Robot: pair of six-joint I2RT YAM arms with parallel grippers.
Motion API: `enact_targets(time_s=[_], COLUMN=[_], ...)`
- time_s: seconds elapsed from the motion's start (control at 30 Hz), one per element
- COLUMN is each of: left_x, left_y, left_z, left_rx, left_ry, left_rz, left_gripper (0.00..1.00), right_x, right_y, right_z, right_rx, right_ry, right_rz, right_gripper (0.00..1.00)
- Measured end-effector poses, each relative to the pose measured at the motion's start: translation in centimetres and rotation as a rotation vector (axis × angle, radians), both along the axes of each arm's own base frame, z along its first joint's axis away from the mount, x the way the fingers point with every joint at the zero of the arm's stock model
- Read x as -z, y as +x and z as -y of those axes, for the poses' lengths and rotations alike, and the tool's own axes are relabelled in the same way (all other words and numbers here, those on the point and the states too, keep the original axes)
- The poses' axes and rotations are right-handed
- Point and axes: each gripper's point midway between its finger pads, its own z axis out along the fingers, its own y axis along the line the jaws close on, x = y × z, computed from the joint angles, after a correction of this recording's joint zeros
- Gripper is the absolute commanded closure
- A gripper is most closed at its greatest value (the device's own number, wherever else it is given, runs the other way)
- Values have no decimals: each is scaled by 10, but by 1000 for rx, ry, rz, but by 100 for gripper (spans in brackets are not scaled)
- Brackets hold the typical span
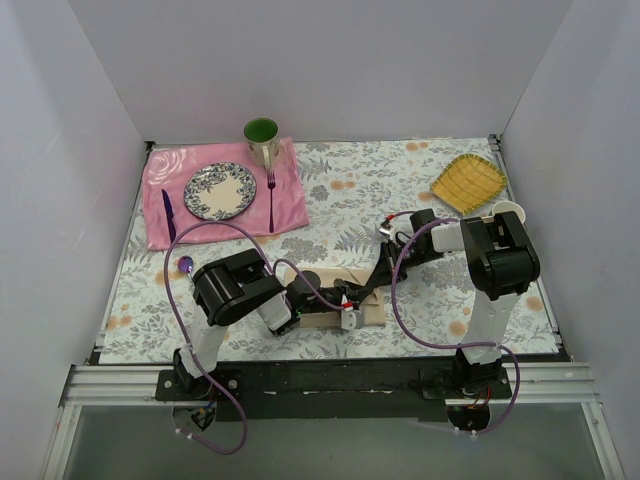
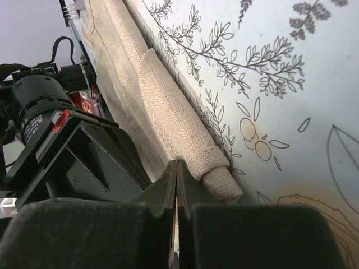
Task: Fold the napkin into a case and place the utensils inside
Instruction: Smooth out the 2/3-rectangle-folded napkin at the center of the board.
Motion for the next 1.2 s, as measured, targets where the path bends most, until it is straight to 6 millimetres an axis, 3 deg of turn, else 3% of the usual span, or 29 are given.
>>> enact_targets(time_s=[0.57,0.97,1.2], left_x=[-4,20,21], left_y=[9,-3,-1], left_z=[7,6,14], left_rx=[-16,51,83], left_ry=[2,97,140], left_rz=[13,-8,5], left_gripper=[100,100,100], right_x=[0,0,-10], right_y=[0,0,3], right_z=[0,-1,-3], right_rx=[-1,-2,8], right_ry=[3,9,22], right_rz=[-1,-6,-3], right_gripper=[99,99,87])
